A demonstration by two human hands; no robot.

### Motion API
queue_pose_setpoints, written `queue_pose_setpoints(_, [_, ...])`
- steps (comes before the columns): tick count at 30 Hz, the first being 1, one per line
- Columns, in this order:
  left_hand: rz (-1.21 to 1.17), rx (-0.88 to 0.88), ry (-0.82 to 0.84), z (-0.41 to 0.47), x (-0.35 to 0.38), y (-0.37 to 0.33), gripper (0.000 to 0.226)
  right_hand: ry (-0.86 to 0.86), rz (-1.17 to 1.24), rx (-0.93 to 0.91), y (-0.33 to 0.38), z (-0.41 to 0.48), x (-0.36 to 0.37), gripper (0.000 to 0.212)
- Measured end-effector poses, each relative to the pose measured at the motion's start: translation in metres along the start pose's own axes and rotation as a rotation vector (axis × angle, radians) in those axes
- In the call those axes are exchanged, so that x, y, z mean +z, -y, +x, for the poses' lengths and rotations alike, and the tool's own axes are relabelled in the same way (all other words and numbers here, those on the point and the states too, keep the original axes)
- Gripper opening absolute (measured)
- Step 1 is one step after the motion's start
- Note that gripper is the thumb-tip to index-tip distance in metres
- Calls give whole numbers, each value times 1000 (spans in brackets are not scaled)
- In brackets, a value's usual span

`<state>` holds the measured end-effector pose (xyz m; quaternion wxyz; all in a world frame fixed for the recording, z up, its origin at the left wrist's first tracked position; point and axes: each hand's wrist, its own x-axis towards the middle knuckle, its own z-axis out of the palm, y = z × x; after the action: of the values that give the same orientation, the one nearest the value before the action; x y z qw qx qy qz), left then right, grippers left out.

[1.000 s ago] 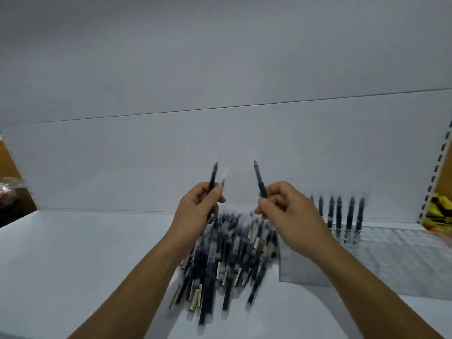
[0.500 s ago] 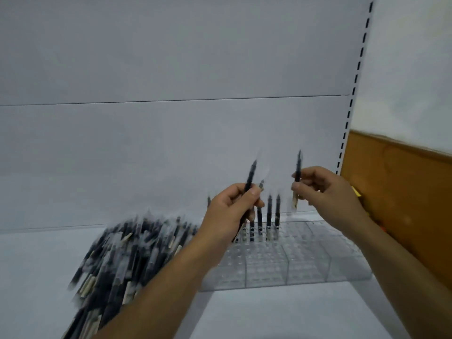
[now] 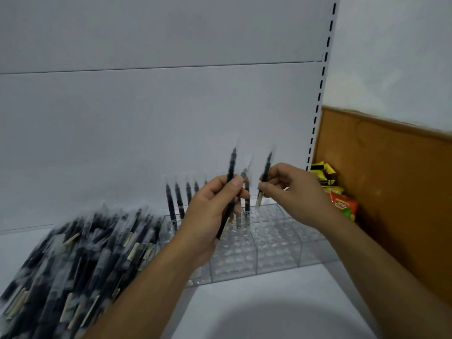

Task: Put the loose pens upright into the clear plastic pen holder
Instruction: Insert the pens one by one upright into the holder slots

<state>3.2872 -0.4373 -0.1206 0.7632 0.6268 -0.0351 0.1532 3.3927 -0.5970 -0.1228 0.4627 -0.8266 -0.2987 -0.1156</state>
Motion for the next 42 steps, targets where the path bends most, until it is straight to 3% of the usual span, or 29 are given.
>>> queue_pose_setpoints(8, [-28, -14, 48, 1, -4, 3, 14, 167, -347, 22, 5, -6, 8, 11])
queue_pose_setpoints(13, [-31, -14, 48, 1, -5, 5, 14, 221, -335, 76, 4, -11, 4, 11])
queue_pose_setpoints(15, [-22, -12, 44, 0, -5, 5, 23, 139, -307, 41, 4, -13, -6, 20])
queue_pose_setpoints(18, [-5, -11, 35, -1, -4, 4, 33, -50, -90, -43, 16, -17, -16, 13])
queue_pose_setpoints(21, [12, -11, 53, -2, -3, 4, 23, 52, 229, -32, 33, -22, -9, 29])
queue_pose_setpoints(23, [24, 4, 71, -3, -2, 5, 17, 92, 332, -33, 39, -25, 1, 27])
queue_pose_setpoints(27, [111, 27, 47, -5, 2, 3, 17, 29, 508, 50, 38, -23, 5, 26])
queue_pose_setpoints(31, [143, -16, -71, -1, 1, 5, 25, -249, 671, 103, 28, -14, -18, 17])
queue_pose_setpoints(33, [112, -15, -79, -1, 0, 5, 28, -411, 536, 49, 20, -11, -27, 13])
queue_pose_setpoints(35, [119, -16, -65, -1, 0, 5, 30, -444, 398, -6, 13, -9, -25, 13])
queue_pose_setpoints(42, [157, -15, -22, -2, -1, 6, 27, -243, 51, -39, 1, -7, -5, 15])
